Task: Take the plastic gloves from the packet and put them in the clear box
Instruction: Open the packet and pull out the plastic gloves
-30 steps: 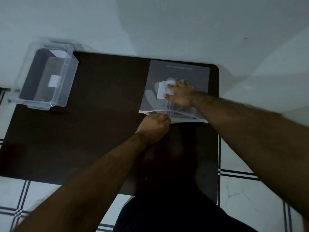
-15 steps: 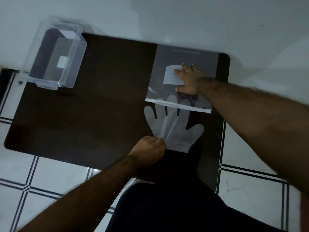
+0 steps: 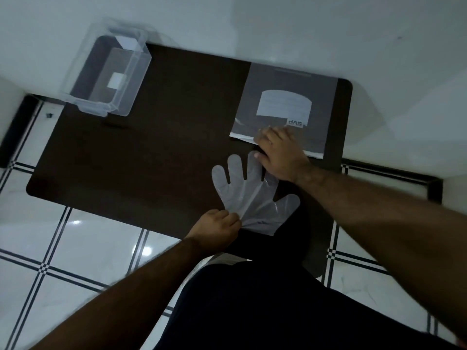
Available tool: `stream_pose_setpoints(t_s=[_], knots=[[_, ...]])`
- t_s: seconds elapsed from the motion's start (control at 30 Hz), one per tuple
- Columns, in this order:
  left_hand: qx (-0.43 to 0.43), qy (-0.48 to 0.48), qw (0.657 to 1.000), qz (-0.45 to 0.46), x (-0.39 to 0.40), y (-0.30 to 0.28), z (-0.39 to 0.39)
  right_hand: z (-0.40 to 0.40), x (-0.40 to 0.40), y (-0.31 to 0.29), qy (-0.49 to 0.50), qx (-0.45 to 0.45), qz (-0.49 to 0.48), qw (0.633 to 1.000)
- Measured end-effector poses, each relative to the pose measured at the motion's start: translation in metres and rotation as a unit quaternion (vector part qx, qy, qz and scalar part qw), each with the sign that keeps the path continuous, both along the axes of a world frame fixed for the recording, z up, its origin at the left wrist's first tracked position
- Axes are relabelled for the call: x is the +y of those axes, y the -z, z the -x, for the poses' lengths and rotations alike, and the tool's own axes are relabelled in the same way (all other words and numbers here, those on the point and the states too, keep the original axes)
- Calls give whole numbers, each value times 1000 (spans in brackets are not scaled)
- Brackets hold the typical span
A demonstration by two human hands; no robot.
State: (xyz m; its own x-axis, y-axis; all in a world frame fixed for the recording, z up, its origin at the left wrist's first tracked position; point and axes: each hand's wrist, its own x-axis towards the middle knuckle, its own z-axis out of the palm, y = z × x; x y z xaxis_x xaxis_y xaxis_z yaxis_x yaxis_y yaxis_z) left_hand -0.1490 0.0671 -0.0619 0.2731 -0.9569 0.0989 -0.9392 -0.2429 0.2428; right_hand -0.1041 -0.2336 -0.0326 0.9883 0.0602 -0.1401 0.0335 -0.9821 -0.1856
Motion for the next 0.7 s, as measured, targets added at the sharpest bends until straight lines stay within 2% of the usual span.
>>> stream_pose_setpoints(t_s=[0.23, 0.4, 0.47, 0.57, 0.7], knots=[[-13, -23, 999, -28, 9, 7, 9, 76, 45, 0, -112, -14, -89, 990], [-19, -38, 997, -68, 18, 6, 17, 103, 62, 11, -187, 22, -15, 982], [-19, -54, 995, -79, 21, 3, 21, 105, 64, 10, -189, 41, 2, 981], [-16, -102, 990, -101, 25, -4, 29, 103, 64, 8, -190, 60, 8, 980], [8, -182, 974, -132, 35, -13, 41, 104, 66, 9, -201, 37, 12, 979]])
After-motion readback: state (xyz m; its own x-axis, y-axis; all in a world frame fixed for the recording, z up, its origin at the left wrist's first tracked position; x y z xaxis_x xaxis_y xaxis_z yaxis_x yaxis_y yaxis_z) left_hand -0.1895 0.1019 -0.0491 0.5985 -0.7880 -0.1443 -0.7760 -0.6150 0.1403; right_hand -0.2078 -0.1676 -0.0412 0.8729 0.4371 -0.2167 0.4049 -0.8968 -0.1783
